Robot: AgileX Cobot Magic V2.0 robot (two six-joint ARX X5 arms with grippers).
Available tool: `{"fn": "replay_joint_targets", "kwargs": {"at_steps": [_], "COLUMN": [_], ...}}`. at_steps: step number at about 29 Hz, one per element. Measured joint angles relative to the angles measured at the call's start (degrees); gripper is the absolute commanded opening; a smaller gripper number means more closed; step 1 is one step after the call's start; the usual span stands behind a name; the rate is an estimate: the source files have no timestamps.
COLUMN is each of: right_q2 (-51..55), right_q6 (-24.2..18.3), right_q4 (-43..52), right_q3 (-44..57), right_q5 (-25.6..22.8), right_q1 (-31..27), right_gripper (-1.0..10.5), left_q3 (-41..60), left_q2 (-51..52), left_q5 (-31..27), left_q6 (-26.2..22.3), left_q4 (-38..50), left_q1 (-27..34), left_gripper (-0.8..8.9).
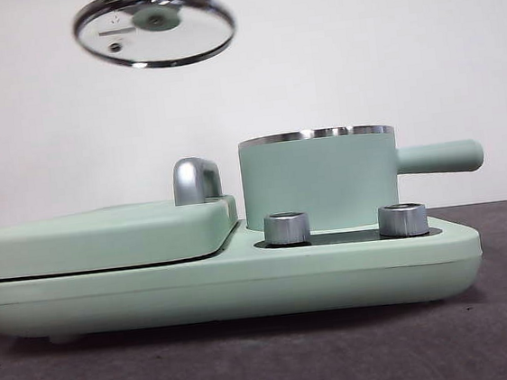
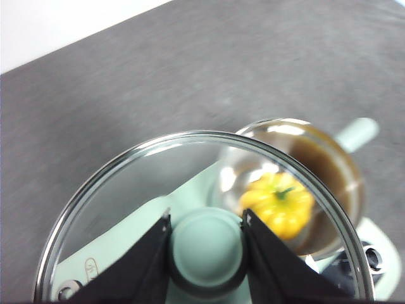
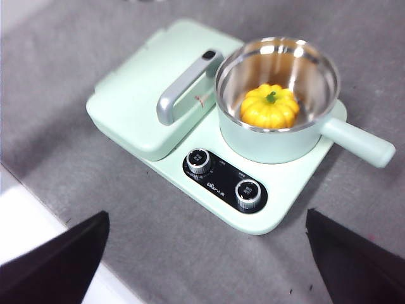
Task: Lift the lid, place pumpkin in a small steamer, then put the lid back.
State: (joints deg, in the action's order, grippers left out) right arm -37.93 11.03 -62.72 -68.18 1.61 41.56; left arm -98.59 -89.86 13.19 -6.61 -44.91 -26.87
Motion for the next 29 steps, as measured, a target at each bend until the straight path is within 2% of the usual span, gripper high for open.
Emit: {"fn": "replay_joint_targets", "kwargs": {"at_steps": [4, 9, 17, 29], "right_q2": [8.96, 14.73, 15.74, 15.74], "right_q6": [0.76, 0.83, 0.83, 1.01], "right_q4": [0.44, 0.55, 1.03, 2.99], "right_q3": [5.55, 9.73, 10.97, 10.97], "right_q5": [-0.13, -0.13, -0.13, -0.13], "right_q1": [0.0, 0.0, 0.0, 0.0], "right_gripper": [4.9, 4.9, 4.9, 4.9], "left_q3": [0.0, 0.0, -0.04, -0.04], "left_q2": [-0.09, -1.03, -6.69, -15.82], "left_q5": [0.02, 0.02, 0.04, 0.02], "left_q6": [0.02, 0.02, 0.02, -0.35], "left_q4": [1.25, 4.33, 8.09, 15.67], "left_q1": [-3.48, -7.45, -11.45, -12.33], "left_gripper": [0.17, 0.17, 0.17, 0.17]}}
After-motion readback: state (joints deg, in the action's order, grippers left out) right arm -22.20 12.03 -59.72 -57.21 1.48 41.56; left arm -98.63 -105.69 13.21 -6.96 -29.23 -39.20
